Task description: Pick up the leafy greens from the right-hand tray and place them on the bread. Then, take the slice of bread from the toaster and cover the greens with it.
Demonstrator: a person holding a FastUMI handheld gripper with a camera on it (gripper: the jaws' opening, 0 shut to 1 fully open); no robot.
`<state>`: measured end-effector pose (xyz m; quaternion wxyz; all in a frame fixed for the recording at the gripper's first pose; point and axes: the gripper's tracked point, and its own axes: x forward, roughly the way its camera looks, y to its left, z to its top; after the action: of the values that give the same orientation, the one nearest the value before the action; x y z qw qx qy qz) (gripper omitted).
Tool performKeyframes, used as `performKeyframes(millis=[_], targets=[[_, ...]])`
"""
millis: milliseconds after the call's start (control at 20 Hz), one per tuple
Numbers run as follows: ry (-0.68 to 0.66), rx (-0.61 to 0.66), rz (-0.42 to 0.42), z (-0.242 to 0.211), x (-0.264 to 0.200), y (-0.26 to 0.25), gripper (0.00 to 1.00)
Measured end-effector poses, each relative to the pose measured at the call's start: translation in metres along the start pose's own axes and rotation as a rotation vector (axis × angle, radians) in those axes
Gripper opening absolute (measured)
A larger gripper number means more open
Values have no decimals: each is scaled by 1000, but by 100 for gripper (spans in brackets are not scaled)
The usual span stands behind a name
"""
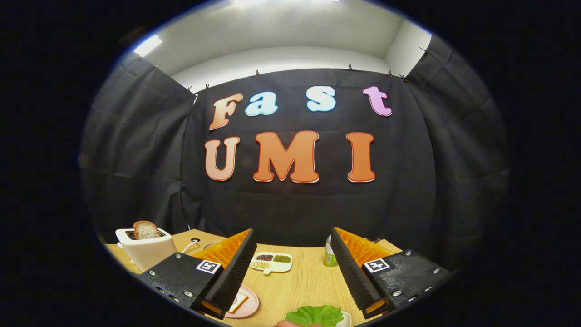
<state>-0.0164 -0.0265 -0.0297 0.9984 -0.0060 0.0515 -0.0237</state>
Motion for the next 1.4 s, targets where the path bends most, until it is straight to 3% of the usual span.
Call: performKeyframes(millis=[350,850,1400], targets=[[261,-19,10,-74,0,-12,99],[757,16,90,-202,-23,-16,99],[1013,-24,93,-257,-49,-32,99]])
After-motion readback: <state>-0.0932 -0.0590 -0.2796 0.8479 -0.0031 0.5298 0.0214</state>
